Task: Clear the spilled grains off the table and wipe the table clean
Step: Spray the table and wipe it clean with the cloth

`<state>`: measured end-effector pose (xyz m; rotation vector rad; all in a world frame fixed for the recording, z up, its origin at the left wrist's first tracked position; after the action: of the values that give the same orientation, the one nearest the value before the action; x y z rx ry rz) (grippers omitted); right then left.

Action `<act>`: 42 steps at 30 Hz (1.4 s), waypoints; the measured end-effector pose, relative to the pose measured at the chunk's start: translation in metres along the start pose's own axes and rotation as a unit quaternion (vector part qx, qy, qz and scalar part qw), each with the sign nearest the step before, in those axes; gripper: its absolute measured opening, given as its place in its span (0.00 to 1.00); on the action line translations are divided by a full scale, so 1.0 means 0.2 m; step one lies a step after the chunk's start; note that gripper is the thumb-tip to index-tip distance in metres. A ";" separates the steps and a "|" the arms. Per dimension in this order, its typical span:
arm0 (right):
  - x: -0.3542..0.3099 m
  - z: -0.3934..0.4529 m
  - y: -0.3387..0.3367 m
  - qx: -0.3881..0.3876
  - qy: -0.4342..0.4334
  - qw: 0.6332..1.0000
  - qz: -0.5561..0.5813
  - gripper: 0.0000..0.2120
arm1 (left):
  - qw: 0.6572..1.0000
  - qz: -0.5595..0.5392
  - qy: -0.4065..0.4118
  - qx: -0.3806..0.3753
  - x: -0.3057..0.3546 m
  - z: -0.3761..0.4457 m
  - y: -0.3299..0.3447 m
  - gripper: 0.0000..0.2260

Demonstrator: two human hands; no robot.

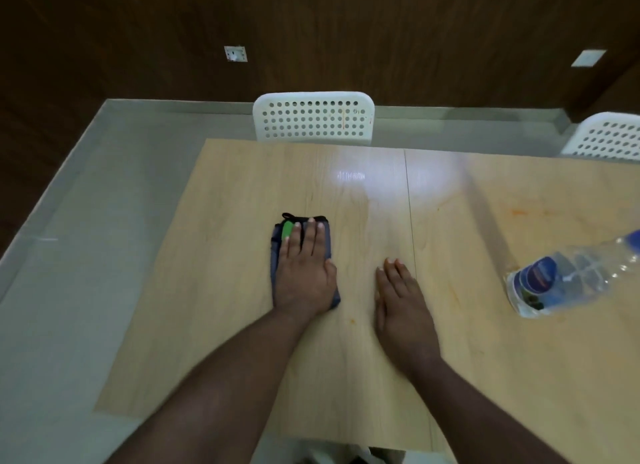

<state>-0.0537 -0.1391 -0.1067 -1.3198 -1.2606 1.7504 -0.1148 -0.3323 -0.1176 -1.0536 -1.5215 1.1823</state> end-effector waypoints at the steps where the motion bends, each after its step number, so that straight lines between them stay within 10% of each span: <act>1: -0.01 0.00 0.01 0.004 -0.006 1.000 -0.009 0.27 | 1.000 -0.002 0.009 0.005 0.03 -0.02 0.00 0.34; 9: -0.01 -0.01 0.01 -0.003 -0.015 1.000 -0.016 0.26 | 0.985 0.004 0.172 -0.004 0.03 -0.49 0.07 0.32; 19: -0.02 -0.01 0.02 -0.008 -0.014 1.000 -0.019 0.27 | 0.998 -0.011 -0.051 0.026 -0.32 -0.61 0.05 0.33; 29: -0.04 -0.03 0.00 -0.004 -0.024 0.999 -0.022 0.26 | 0.995 -0.028 -0.075 0.059 -0.39 -1.11 0.12 0.31; 42: -0.02 -0.01 0.03 0.012 -0.018 0.999 -0.026 0.27 | 1.000 0.020 0.006 0.021 0.10 -0.61 0.12 0.33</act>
<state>-0.0497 -0.1438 -0.1104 -1.2374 -1.2788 1.7540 0.0013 -0.2841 -0.1236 -1.0651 -1.4656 1.2276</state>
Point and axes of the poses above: each hand's wrist, its own z-axis towards the middle knuckle, its own y-axis out of the palm, x = y × z, the point moved 8 cm from there along z, towards the middle knuckle, and after that the axes turned 12 degrees about -y, right-handed, at the moved point
